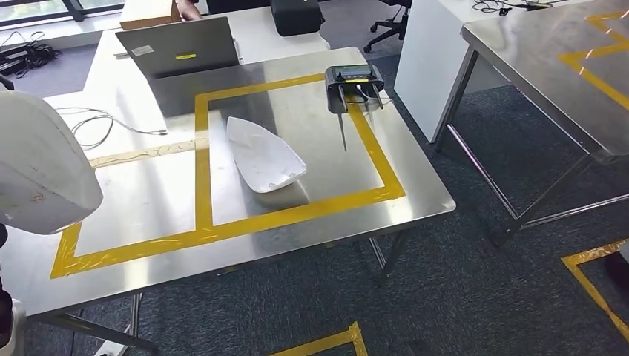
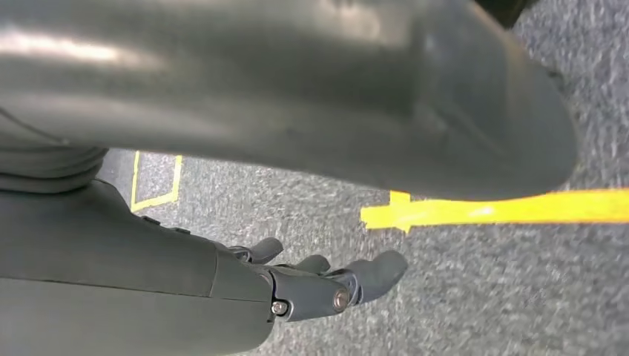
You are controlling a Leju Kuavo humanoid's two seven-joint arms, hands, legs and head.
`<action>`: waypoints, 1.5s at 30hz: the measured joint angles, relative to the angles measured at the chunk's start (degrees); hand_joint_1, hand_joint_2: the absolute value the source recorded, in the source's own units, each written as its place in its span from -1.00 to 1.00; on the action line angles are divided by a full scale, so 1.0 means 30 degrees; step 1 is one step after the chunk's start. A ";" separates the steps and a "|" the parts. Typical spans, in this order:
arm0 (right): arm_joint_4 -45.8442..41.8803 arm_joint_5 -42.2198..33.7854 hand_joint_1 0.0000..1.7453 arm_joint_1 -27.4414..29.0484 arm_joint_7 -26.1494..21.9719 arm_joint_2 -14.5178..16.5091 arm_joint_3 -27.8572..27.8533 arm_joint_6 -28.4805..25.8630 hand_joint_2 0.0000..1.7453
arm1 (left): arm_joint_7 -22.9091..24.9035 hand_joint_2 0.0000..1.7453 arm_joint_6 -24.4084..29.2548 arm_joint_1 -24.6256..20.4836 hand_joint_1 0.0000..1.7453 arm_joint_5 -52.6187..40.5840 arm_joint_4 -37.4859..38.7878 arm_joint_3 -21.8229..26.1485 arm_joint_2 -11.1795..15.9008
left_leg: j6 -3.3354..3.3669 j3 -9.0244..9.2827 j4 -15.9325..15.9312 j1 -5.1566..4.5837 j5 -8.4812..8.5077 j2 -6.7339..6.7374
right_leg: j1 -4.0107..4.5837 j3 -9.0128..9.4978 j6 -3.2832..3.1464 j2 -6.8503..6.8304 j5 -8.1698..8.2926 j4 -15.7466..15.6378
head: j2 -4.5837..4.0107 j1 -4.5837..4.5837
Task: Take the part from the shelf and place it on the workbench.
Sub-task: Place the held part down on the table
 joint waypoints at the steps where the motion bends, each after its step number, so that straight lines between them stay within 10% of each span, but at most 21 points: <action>1: 0.0000 0.0042 -1.00 0.0002 0.0015 0.0004 -0.0002 -0.0004 -1.00 | 0.0043 1.00 0.0215 -0.0231 1.00 -0.0367 0.0562 0.0042 0.0210 | 0.0071 0.0059 -0.0101 -0.0014 0.0012 0.0010 | 0.0011 0.0002 -0.0069 0.0007 -0.0017 0.0000 | 0.0000 0.0000; 5: 0.0000 0.0295 -1.00 -0.0009 0.0058 0.0033 -0.0004 0.0011 -1.00 | -0.0917 1.00 0.1724 -0.1965 1.00 -0.3552 0.4128 0.0098 0.1240 | -0.0045 0.0204 -0.0363 -0.0006 0.0105 0.0036 | 0.0094 0.0015 -0.0347 0.0010 -0.0063 0.0003 | -0.0003 0.0000; 10: 0.0000 0.0798 -1.00 -0.0027 0.0104 0.0033 -0.0004 0.0089 -1.00 | -0.1824 1.00 0.6367 -0.6070 1.00 -1.0710 1.0848 -0.0092 0.2616 | -0.0897 0.0227 -0.0509 0.0103 0.0218 0.0046 | 0.0182 -0.0021 -0.0455 0.0004 -0.0026 0.0015 | -0.0003 0.0011; 18: 0.0000 0.1107 -1.00 0.0027 -0.0104 0.0000 0.0000 0.0082 -1.00 | 0.0126 1.00 1.1114 -1.1290 1.00 -1.7177 1.8969 -0.2264 0.3436 | -0.0933 0.0164 -0.0421 0.0046 0.0221 0.0059 | 0.0176 0.0052 -0.0376 0.0018 0.0071 -0.0125 | -0.0003 0.0013; 34: 0.0000 0.1502 -1.00 0.0102 -0.0215 -0.0120 0.0004 0.0135 -1.00 | -0.0878 1.00 0.8782 -1.2307 1.00 -1.8767 2.2419 -0.5117 -0.2141 | -0.0635 0.0099 -0.0324 -0.0029 0.0168 0.0050 | 0.0116 0.0264 -0.0087 0.0012 0.0247 -0.0481 | -0.0003 0.0018; 44: 0.0000 0.1743 -1.00 0.0167 0.0170 -0.0146 0.0004 0.0208 -1.00 | -0.0068 1.00 1.0132 -1.1544 1.00 -2.0986 2.2831 -0.6936 -0.2957 | -0.0612 0.0094 -0.0323 -0.0039 0.0158 0.0057 | 0.0109 0.0261 -0.0076 0.0014 0.0241 -0.0488 | -0.0003 0.0018; 45: 0.0000 0.1769 -1.00 0.0172 0.0200 -0.0149 0.0004 0.0222 -1.00 | 0.0122 1.00 1.0360 -1.1490 0.50 -2.1236 2.2873 -0.7086 -0.2929 | -0.0612 0.0093 -0.0324 -0.0039 0.0159 0.0057 | 0.0109 0.0262 -0.0076 0.0014 0.0241 -0.0488 | -0.0003 0.0018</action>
